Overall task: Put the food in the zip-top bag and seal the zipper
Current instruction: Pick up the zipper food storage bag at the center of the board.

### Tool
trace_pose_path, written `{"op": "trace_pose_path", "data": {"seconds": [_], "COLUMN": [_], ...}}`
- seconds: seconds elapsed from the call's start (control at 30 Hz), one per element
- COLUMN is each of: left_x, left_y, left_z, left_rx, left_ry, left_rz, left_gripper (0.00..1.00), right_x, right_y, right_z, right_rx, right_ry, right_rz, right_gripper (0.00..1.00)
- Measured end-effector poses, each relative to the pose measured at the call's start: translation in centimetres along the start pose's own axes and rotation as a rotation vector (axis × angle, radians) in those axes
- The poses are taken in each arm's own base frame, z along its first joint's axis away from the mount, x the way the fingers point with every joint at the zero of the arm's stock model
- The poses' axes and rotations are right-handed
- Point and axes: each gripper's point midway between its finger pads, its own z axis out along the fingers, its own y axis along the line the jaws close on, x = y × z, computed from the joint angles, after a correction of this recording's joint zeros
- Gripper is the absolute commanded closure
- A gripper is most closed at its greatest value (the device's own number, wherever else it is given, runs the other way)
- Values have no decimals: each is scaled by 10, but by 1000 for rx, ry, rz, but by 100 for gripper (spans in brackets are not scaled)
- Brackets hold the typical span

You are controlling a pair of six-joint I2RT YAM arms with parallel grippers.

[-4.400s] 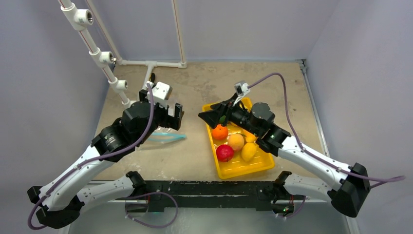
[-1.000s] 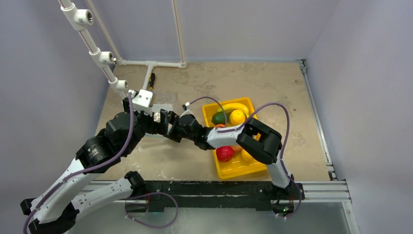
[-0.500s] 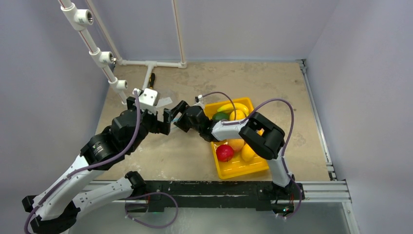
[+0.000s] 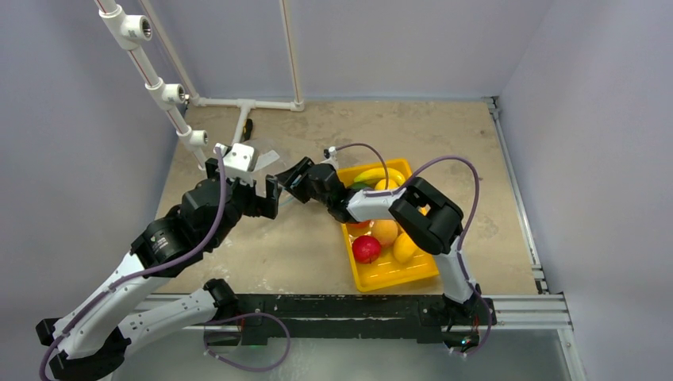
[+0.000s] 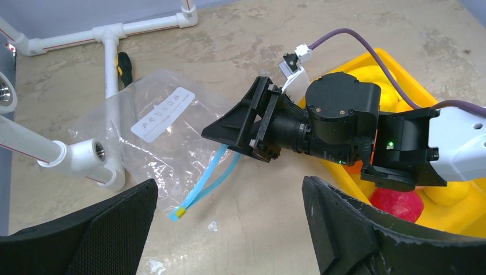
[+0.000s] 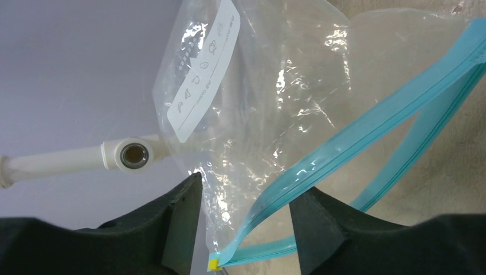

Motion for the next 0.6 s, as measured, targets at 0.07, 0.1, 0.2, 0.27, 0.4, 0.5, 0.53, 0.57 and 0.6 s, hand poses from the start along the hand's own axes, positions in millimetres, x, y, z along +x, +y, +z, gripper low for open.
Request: {"op": "trace_pose_path", "data": {"seconds": [0.07, 0.1, 0.2, 0.27, 0.4, 0.5, 0.53, 0.57, 0.6], "left_x": [0, 0, 0, 1, 5, 5, 7, 8, 10], "left_y": [0, 0, 0, 0, 1, 1, 1, 1, 1], "left_z": [0, 0, 0, -1, -1, -1, -1, -1, -1], "left_rx": [0, 0, 0, 0, -5, -6, -7, -9, -11], "left_ry": [-1, -1, -1, -1, 7, 8, 10, 13, 17], "left_rz": [-3, -5, -9, -11, -23, -37, -44, -46, -51], "left_gripper": [5, 5, 5, 5, 5, 5, 5, 4, 3], "right_x": [-1, -1, -2, -3, -5, -5, -4, -4, -5], "right_y": [0, -2, -4, -5, -1, 1, 2, 3, 4], "right_z": [1, 2, 5, 6, 6, 5, 5, 5, 4], "right_rx": [-7, -9, -15, -18, -38, -49, -52, -56, -58], "right_ry": [1, 5, 9, 8, 6, 11, 14, 15, 14], "right_rz": [2, 1, 0, -3, -12, -27, -33, -38, -45], "right_gripper": [56, 62, 77, 86, 100, 100, 100, 100, 100]}}
